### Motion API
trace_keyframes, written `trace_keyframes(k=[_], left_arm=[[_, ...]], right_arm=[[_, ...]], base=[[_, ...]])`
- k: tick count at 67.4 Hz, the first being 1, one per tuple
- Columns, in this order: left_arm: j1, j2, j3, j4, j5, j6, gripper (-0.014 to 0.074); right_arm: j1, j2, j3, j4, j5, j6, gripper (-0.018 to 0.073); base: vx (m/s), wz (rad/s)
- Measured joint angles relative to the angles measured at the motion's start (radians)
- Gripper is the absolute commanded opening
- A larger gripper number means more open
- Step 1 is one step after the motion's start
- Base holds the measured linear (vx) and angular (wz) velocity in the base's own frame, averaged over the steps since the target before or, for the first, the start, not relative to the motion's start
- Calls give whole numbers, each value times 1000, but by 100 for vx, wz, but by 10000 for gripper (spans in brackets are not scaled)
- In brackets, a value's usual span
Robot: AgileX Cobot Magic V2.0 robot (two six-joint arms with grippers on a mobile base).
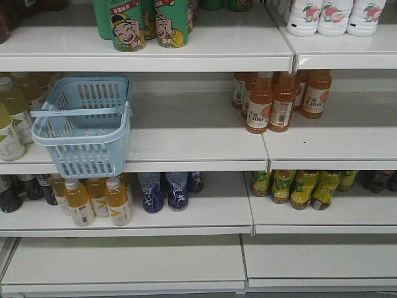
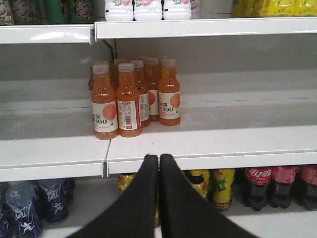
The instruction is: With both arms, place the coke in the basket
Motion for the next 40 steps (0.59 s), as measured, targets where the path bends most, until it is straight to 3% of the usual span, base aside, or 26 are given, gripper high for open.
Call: trace_keyframes(k=[6,18,40], left_arm=[[0,130,-96,0,0,-3,-6],[0,305,-180,0,-108,-3,-6],[0,348,-180,0,-75,-7,59]], right_arm=[[0,0,0,0,0,0,-10],[0,0,0,0,0,0,-10],[0,0,0,0,0,0,-10]], base=[[0,0],[0,0],[0,0]])
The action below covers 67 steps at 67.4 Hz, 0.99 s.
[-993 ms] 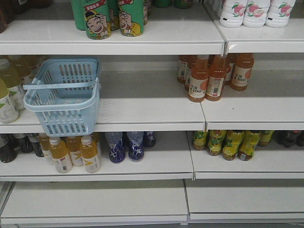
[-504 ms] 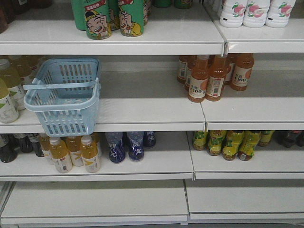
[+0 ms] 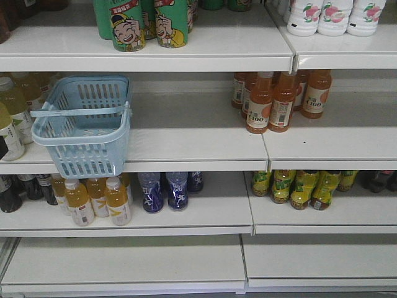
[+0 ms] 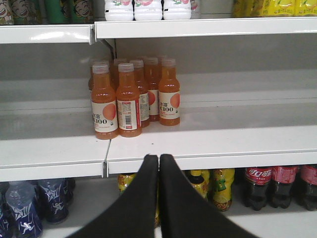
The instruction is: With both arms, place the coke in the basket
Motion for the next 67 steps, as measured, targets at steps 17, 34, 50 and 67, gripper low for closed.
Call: trace_keyframes(k=[17,34,50,67], left_arm=[[0,0,0,0,26,0,276],[0,0,0,0,12,0,556],[0,0,0,-4,-38,-14,593],[0,14,0,-149,-42,-399,593]], right_arm=[[0,0,0,0,0,0,-10],[0,0,0,0,0,0,-10],[0,0,0,0,0,0,-10],[0,0,0,0,0,0,-10]], base=[[0,0],[0,0],[0,0],[0,0]])
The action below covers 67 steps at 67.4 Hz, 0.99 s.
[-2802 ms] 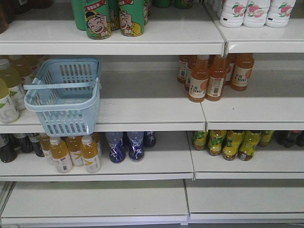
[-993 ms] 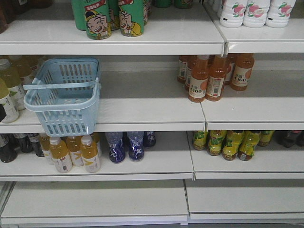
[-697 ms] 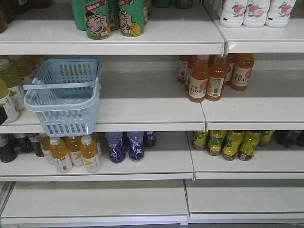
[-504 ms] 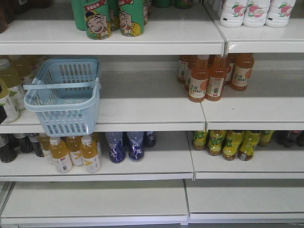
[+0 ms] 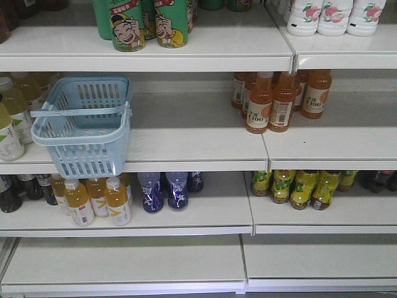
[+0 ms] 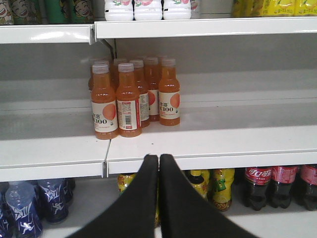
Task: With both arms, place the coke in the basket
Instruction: 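Hook the left gripper around the light-blue basket handle and close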
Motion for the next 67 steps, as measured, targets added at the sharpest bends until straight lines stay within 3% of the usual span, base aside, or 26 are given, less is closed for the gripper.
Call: trace_keyframes(k=[10,26,34,39,45,57,67], left_arm=[[0,61,0,-58,-32,-273,593],[0,213,0,-50,-88,-660,593],[0,282,0,67,-167,-852,593],[0,328,-1,184,-280,-1018,593],[0,401,-7,274,-385,-1157,593],[0,579,-8,372,-588,-1352,593],[0,704,-29,386,-775,-1404,593]], right_arm=[[0,0,0,0,0,0,-10],[0,0,0,0,0,0,-10],[0,0,0,0,0,0,-10],[0,0,0,0,0,0,-10],[0,0,0,0,0,0,-10],[0,0,0,0,0,0,-10],[0,0,0,0,0,0,-10]], base=[[0,0],[0,0],[0,0],[0,0],[0,0],[0,0],[0,0]])
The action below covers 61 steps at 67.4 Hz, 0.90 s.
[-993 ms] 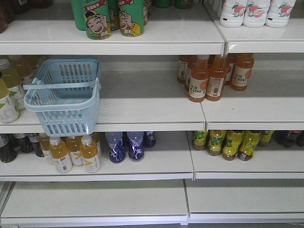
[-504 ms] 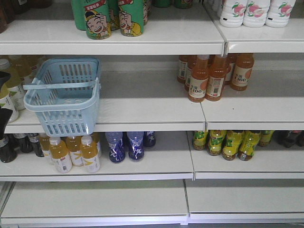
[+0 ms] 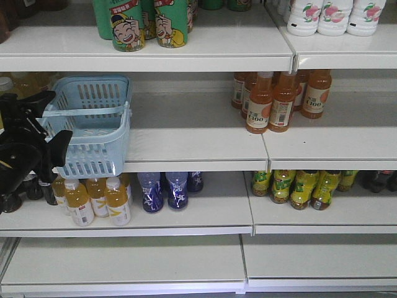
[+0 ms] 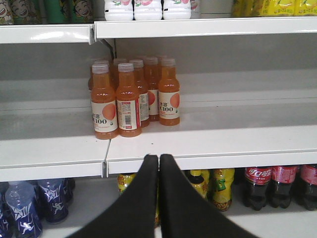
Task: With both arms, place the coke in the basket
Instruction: 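Hook the left gripper around the light-blue basket handle and close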
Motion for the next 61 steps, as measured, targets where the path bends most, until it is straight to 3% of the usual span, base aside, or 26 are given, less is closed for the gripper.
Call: trace_keyframes(k=[22,61], left_arm=[[0,116,-104,2,-36,-6,593],[0,189,-223,-6,106,-6,593]], right_arm=[[0,0,0,0,0,0,-10],[0,0,0,0,0,0,-10]], base=[[0,0],[0,0]])
